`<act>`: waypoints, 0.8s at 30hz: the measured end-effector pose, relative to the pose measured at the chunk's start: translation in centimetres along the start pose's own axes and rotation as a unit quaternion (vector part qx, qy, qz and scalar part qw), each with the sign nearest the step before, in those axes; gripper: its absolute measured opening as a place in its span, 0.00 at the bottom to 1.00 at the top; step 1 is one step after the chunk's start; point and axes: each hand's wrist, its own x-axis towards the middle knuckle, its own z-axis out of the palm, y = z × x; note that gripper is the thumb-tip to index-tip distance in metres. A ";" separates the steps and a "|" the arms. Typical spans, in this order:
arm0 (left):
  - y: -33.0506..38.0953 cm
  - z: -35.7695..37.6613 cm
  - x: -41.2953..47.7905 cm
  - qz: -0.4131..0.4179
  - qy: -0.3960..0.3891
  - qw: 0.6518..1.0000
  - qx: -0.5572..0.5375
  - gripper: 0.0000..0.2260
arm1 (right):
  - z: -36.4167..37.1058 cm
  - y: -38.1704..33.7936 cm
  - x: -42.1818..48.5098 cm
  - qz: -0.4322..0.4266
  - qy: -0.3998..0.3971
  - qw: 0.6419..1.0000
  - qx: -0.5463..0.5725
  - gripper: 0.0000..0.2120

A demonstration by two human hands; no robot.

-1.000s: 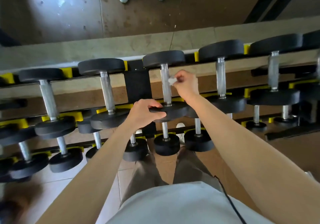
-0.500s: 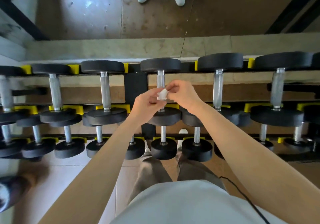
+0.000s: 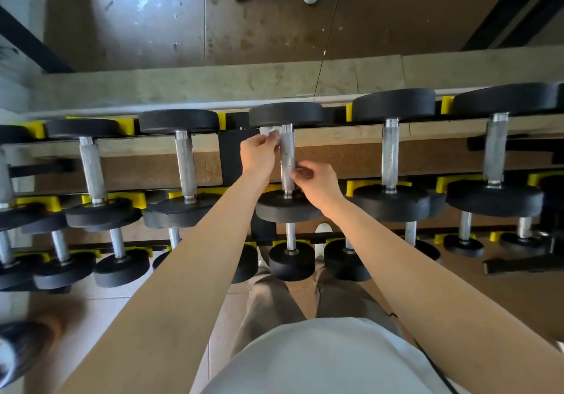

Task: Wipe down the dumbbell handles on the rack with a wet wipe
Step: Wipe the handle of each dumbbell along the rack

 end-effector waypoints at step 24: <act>-2.0 -4.5 -2.5 0.061 -0.155 0.985 0.050 0.05 | -0.9 -1.2 -2.0 -0.047 -0.020 0.986 0.159 0.19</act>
